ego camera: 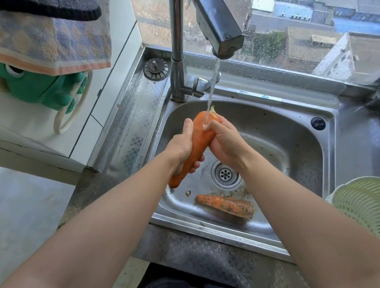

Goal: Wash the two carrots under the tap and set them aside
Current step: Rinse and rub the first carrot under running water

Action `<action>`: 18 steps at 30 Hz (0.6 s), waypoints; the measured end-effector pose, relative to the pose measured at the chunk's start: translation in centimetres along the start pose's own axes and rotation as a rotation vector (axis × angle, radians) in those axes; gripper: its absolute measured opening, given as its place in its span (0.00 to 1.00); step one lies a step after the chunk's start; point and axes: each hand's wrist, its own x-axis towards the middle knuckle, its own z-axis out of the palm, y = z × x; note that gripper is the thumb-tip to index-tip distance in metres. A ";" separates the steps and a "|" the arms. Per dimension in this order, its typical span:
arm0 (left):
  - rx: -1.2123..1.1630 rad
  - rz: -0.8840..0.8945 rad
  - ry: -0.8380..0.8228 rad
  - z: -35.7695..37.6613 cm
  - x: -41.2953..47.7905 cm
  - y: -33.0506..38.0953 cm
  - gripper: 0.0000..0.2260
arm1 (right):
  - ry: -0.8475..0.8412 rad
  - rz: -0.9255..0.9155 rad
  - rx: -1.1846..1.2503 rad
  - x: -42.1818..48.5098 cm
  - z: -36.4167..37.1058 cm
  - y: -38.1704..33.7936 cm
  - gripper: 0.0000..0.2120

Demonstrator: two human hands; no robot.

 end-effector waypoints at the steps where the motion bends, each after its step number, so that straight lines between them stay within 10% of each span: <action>1: -0.005 -0.001 -0.005 0.1 -0.1 0.0 0.39 | -0.009 0.003 0.000 -0.1 -0.2 0.0 0.31; 7: -0.011 -0.002 -0.007 0.4 0.0 0.0 0.39 | 0.142 -0.094 -0.105 -0.3 0.6 0.7 0.25; 13: -0.024 -0.028 -0.024 0.0 -0.1 -0.5 0.39 | -0.141 -0.001 -0.070 -0.9 -1.4 -1.0 0.21; 18: 0.004 -0.005 -0.008 0.8 0.3 -0.3 0.39 | 0.213 -0.042 -0.235 -0.1 0.7 0.1 0.25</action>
